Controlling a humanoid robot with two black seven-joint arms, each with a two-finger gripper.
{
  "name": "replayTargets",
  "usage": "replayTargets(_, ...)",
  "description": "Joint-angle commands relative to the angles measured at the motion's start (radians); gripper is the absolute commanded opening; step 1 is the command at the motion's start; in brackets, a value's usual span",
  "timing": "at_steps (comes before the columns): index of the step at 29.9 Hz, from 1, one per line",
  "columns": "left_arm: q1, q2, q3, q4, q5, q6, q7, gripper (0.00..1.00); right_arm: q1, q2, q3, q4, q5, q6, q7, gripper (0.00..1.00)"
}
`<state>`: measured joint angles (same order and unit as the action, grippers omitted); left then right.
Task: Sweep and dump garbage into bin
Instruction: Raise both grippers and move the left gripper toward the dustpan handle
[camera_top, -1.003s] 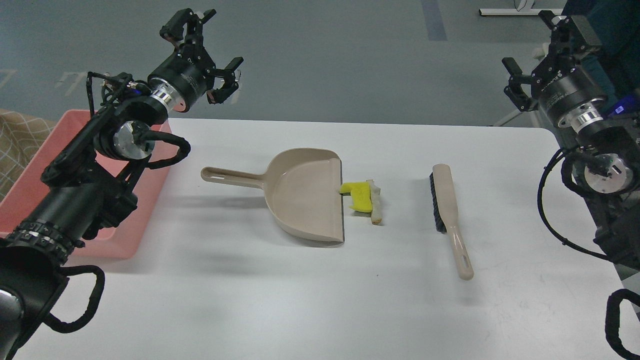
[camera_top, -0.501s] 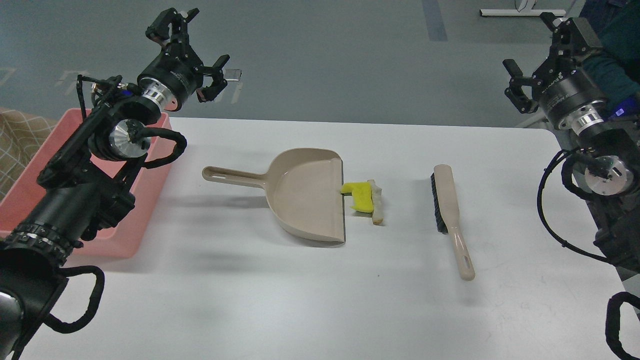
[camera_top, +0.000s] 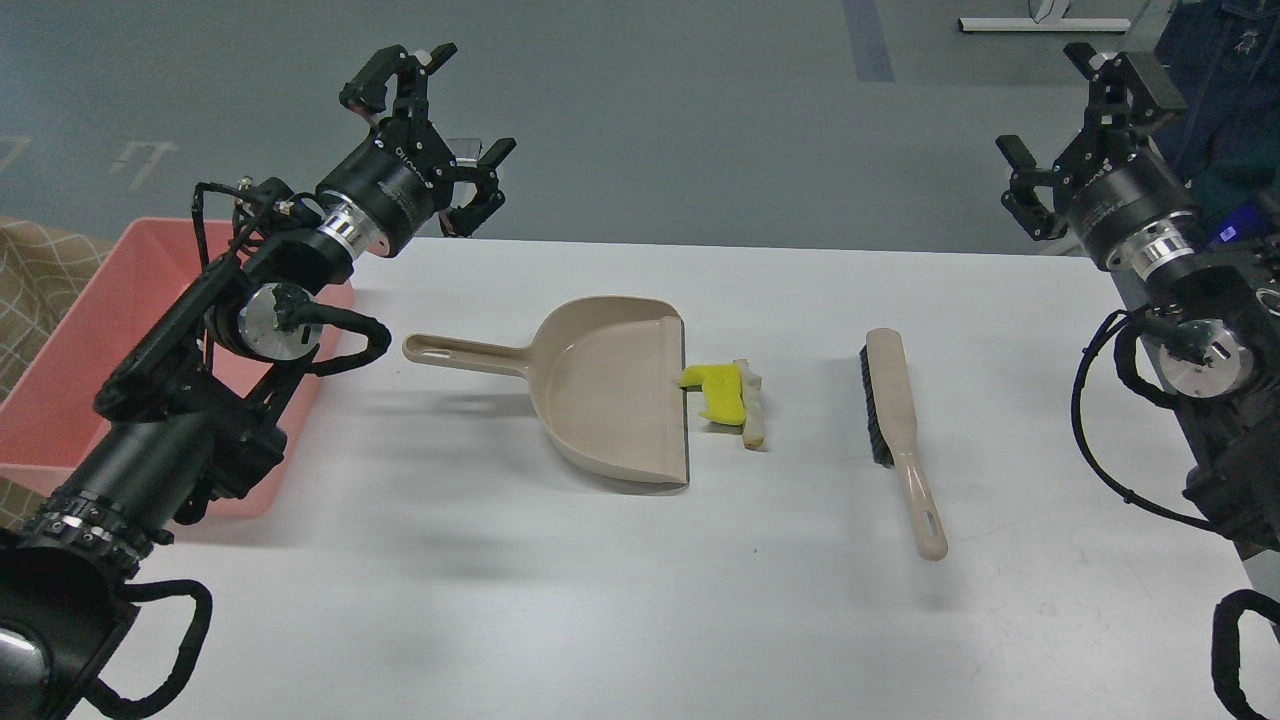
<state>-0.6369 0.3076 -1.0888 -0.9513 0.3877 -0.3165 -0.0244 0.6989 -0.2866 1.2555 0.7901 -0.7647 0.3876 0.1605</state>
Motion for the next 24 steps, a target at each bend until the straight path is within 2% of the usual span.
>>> replayTargets(1,0.023,0.007,-0.006,-0.036,0.005,0.016,-0.006,0.98,0.001,-0.023,-0.007,-0.002,0.004,0.008,0.004,1.00)
replayTargets(6,0.019,-0.001,-0.008,-0.047,0.034,0.117,-0.009,0.98,-0.010,-0.032,0.001,0.000,0.010,0.037,0.007,1.00)
replayTargets(16,0.020,-0.007,-0.013,-0.044,0.042,0.076,-0.011,0.98,-0.039,0.003,0.007,0.006,0.010,0.034,0.007,1.00)
replayTargets(21,0.022,-0.028,-0.006,-0.044,0.042,0.062,-0.051,0.98,-0.052,0.017,0.015,0.004,0.010,0.031,0.019,1.00)
replayTargets(24,0.032,-0.035,0.006,-0.047,0.055,0.040,-0.049,0.98,-0.053,0.018,0.015,0.004,0.010,0.024,0.017,1.00)
